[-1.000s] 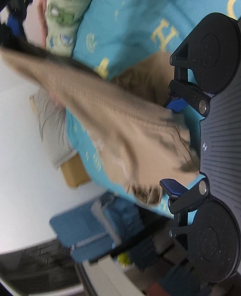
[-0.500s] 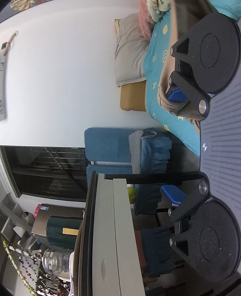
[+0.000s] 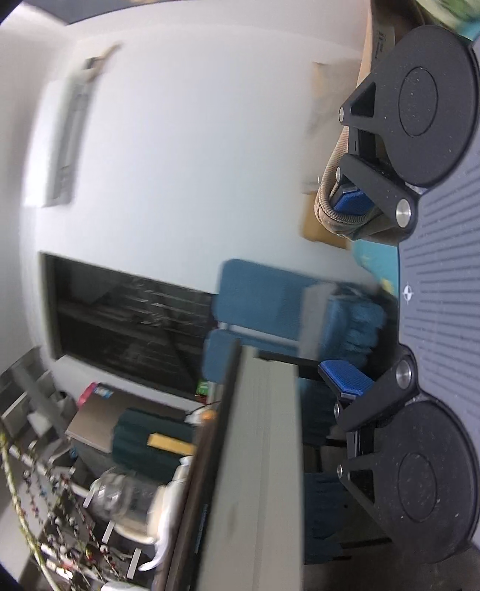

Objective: Fold clothes
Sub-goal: 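Lift the T-shirt high with both grippers and shake it open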

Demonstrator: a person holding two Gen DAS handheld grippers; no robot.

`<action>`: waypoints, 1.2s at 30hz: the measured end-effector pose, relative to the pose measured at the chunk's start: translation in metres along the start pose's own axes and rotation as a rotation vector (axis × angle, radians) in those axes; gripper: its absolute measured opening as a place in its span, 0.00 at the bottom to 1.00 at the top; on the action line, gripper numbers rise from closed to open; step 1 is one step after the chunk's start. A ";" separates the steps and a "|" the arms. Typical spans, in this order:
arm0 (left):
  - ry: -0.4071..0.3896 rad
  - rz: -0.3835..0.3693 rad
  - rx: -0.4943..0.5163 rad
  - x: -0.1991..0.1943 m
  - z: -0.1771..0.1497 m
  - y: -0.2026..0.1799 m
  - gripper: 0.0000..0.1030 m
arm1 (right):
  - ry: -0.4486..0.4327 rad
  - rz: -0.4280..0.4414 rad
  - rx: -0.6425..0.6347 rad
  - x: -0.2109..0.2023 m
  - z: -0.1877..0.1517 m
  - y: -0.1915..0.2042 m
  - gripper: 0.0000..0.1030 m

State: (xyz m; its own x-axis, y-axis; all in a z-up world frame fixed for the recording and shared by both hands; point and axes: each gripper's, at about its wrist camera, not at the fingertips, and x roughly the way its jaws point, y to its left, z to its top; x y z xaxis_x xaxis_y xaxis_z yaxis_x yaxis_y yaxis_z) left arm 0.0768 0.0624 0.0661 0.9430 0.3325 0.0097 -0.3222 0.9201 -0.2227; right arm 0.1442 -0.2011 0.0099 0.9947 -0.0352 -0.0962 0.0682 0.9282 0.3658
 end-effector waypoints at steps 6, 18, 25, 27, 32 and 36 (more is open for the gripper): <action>-0.141 -0.087 -0.029 -0.049 0.125 -0.002 0.84 | -0.124 0.109 0.027 -0.071 0.105 0.037 0.57; -0.248 -0.220 0.049 -0.195 0.336 0.000 0.92 | -0.303 0.197 -0.011 -0.252 0.255 0.078 0.62; -0.126 -0.256 0.085 -0.156 0.330 -0.016 0.94 | -0.222 0.151 -0.037 -0.267 0.283 0.067 0.68; -0.078 -0.254 0.103 -0.120 0.308 -0.024 0.95 | -0.164 0.132 -0.046 -0.239 0.274 0.060 0.68; 0.042 -0.246 0.146 -0.031 0.252 -0.043 0.96 | -0.050 0.071 -0.101 -0.153 0.238 0.043 0.68; 0.125 -0.233 0.169 0.062 0.196 -0.068 0.96 | 0.009 0.041 -0.102 -0.053 0.204 0.018 0.68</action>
